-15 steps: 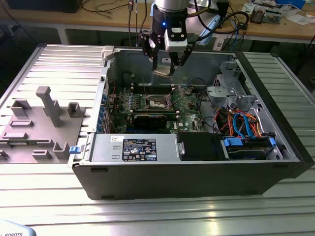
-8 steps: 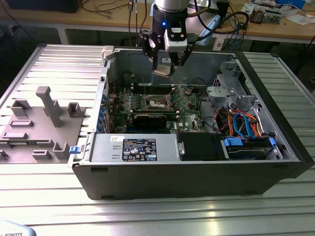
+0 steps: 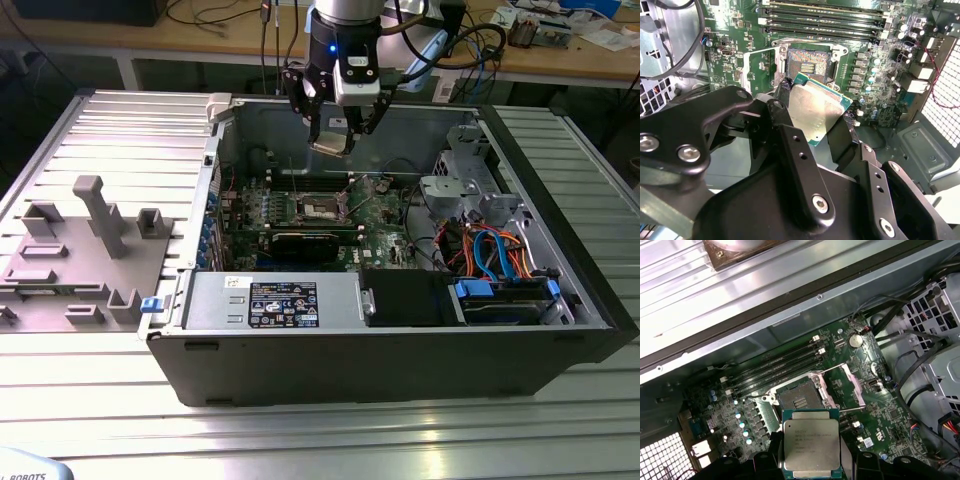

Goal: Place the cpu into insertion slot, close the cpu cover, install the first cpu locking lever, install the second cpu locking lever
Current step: 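Place the cpu into insertion slot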

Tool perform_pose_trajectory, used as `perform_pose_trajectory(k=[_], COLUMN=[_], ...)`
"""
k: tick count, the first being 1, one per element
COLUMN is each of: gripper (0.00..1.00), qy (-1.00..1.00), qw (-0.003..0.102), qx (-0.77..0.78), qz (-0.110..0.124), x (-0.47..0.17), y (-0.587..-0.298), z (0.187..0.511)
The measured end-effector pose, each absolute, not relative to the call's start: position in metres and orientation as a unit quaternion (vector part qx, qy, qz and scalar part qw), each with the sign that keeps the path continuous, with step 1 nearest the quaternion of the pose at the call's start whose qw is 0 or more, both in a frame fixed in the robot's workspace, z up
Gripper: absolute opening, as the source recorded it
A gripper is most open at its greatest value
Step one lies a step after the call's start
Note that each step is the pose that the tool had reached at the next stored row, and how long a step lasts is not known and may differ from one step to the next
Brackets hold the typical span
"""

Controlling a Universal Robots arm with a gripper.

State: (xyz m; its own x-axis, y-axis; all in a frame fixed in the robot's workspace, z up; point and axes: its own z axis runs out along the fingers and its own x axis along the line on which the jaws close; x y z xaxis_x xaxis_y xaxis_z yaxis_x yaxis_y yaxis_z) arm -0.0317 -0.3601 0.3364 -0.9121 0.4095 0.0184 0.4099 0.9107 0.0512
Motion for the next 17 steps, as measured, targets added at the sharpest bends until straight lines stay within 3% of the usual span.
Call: perform_pose_trajectory(k=[17], gripper=[0.54], qy=[-0.976], qw=[0.003], qx=[-0.215], qz=[-0.027], x=[-0.0317], y=[-0.3601], z=[0.3365])
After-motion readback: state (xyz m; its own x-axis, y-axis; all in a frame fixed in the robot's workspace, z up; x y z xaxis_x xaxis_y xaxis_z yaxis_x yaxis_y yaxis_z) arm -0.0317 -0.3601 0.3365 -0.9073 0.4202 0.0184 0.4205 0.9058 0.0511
